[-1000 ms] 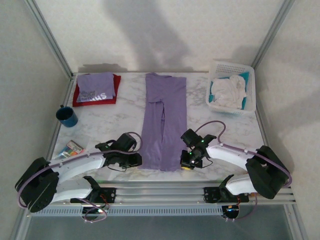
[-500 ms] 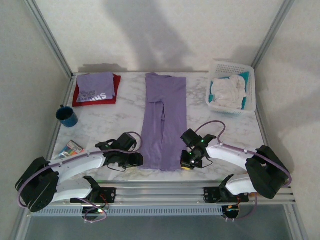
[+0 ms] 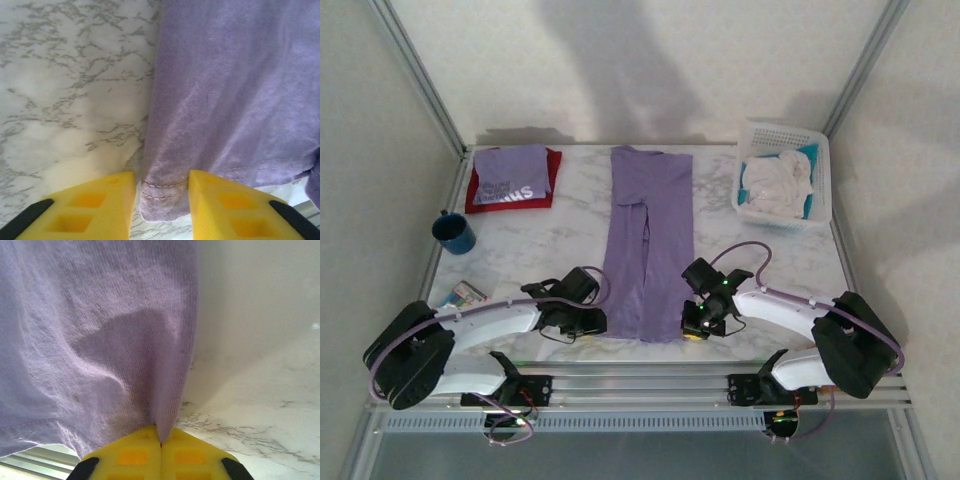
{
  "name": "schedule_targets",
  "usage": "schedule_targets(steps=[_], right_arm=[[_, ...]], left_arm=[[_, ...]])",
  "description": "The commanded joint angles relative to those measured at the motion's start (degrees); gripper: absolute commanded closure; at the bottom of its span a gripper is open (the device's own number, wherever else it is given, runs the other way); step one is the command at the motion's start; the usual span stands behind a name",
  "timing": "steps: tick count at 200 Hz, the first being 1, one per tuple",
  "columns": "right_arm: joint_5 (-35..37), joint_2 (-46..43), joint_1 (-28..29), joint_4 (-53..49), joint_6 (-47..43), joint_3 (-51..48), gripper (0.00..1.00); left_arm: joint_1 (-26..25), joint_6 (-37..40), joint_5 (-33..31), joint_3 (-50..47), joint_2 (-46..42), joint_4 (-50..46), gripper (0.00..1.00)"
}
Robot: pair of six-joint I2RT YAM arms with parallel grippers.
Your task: Fold and stack the t-shirts
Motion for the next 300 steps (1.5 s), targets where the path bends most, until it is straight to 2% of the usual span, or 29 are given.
schedule_targets(steps=[1, 58, 88, 149, 178, 217, 300], right_arm=[[0.2, 0.0, 0.6, -1.8, -0.6, 0.3, 1.0], [0.2, -2.5, 0.5, -1.3, 0.1, -1.3, 1.0], [0.6, -5.2, 0.6, -1.6, 0.8, -1.9, 1.0], [4.4, -13.4, 0.4, -5.9, 1.8, 0.5, 1.0], [7.5, -15.2, -1.1, -7.1, 0.7, 2.4, 1.0], [7.0, -9.5, -8.0, -7.3, -6.1, 9.9, 1.0], [8.2, 7.9, -16.0, -6.5, -16.4, 27.4, 1.0]], left_arm=[[-2.1, -0.4, -0.8, 0.3, 2.9, 2.1, 0.73], [-2.9, -3.9, -3.4, 0.6, 0.7, 5.0, 0.9], [-2.9, -5.4, -2.4, 0.6, -0.9, 6.6, 0.98], [-2.8, -3.1, -4.7, 5.9, -2.2, -2.5, 1.0], [-0.8, -0.8, -5.6, 11.1, -0.4, -5.1, 1.0], [3.7, 3.2, -6.1, 18.1, 2.9, -5.7, 1.0], [13.0, 14.0, -6.3, 33.4, 15.3, -5.0, 1.0]])
